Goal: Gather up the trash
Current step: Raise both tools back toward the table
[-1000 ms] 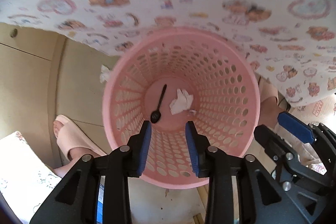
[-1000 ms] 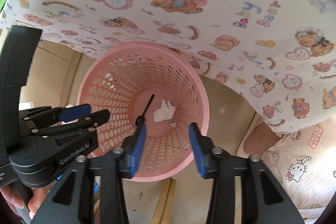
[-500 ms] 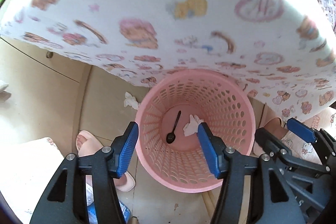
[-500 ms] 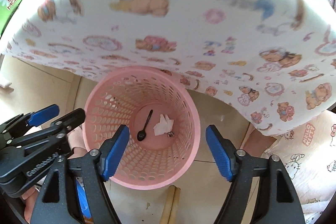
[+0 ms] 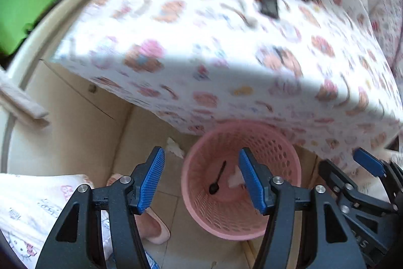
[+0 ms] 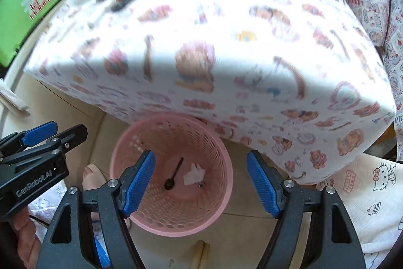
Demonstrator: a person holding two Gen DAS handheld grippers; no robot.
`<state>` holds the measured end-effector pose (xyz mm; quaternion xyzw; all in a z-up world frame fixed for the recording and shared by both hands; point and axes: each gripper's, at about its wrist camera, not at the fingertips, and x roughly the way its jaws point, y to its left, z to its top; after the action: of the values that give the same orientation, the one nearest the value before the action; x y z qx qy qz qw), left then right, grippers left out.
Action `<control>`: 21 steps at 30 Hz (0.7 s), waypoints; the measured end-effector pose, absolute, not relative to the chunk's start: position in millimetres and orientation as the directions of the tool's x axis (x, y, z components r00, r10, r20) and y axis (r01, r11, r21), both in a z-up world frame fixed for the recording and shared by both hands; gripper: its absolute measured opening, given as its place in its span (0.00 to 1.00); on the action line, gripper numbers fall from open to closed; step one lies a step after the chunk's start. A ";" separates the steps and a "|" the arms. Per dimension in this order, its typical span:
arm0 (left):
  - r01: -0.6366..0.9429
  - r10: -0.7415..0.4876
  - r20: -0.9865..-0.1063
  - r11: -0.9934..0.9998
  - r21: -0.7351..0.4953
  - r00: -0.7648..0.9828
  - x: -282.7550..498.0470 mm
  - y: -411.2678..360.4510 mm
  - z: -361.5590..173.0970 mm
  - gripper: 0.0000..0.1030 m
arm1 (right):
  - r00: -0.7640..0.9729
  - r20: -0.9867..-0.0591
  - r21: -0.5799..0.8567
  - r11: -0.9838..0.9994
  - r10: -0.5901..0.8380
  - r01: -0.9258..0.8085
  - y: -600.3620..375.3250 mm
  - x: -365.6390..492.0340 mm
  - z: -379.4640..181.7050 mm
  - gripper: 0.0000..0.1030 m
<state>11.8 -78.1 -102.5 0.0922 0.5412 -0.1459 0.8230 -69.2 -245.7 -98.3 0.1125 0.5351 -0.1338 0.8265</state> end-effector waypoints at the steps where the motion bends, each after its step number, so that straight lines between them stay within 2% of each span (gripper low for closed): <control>1: 0.307 -0.123 -0.908 0.952 0.007 0.402 11.9 -74.5 -98.9 0.58 | 0.411 -0.906 0.049 0.940 -0.100 0.337 -245.3 -70.3 -92.6 0.75; 7: 0.243 -0.124 -0.873 0.970 -0.007 0.472 16.6 -59.6 -80.3 0.61 | 0.475 -0.860 -0.022 0.944 -0.186 0.329 -241.2 -78.4 -71.0 0.75; 11: 0.208 -0.123 -0.833 0.978 -0.009 0.540 13.9 -54.5 -66.5 0.75 | 0.496 -0.846 -0.021 0.942 -0.196 0.336 -240.7 -80.2 -64.3 0.74; 14: 0.186 -0.119 -0.790 0.983 -0.006 0.602 10.0 -50.9 -56.4 0.82 | 0.507 -0.841 -0.025 0.948 -0.192 0.317 -238.2 -79.6 -62.7 0.67; 21: 0.185 -0.141 -0.714 0.983 -0.016 0.686 10.2 -46.1 -40.1 0.82 | 0.525 -0.842 0.033 0.961 -0.122 0.276 -236.4 -78.6 -57.3 0.51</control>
<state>10.2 -46.1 -40.1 0.0288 0.3862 -0.0888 0.9177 -78.6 -236.4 -57.3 0.0814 0.4738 -0.1143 0.8694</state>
